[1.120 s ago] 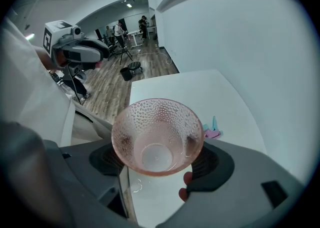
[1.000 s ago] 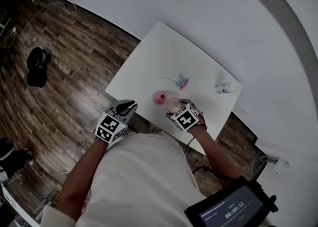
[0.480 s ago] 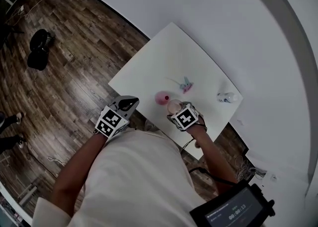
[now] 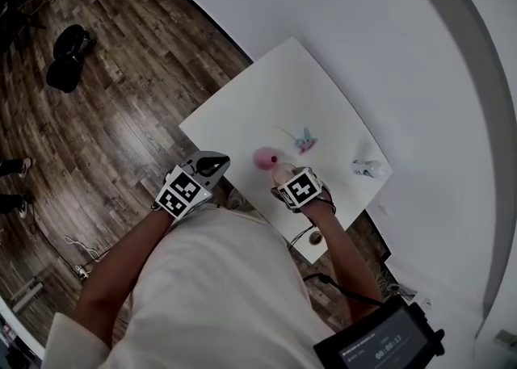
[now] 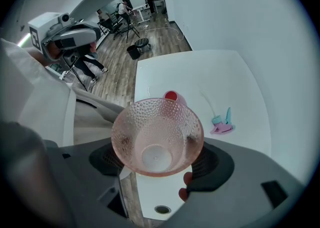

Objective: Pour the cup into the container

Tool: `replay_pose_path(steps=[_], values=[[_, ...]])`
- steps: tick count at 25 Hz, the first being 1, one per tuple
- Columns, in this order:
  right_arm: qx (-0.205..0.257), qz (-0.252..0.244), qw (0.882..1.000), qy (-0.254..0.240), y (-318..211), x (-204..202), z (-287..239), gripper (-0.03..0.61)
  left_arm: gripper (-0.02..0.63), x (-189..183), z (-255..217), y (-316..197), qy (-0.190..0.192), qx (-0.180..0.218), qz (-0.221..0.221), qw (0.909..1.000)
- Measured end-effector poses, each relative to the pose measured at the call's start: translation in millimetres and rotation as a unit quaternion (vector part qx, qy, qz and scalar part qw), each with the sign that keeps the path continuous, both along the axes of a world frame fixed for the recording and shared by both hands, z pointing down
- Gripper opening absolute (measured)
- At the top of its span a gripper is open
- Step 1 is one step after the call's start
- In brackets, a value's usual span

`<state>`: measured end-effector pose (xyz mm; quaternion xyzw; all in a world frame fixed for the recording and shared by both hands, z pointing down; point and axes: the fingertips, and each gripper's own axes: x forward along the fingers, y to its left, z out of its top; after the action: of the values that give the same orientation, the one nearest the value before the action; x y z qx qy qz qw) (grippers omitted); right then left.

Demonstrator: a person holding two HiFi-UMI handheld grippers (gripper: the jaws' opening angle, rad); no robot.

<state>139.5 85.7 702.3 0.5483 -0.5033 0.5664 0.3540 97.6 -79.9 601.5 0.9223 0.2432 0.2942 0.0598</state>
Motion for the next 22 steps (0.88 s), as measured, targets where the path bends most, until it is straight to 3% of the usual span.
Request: replay_pose_path(steps=[22], values=[[-0.072, -0.036, 0.996, -0.048, -7, -4, 5, 0.365, 0.011, -8, 6, -12, 0.002, -0.014, -0.011, 0.9998]])
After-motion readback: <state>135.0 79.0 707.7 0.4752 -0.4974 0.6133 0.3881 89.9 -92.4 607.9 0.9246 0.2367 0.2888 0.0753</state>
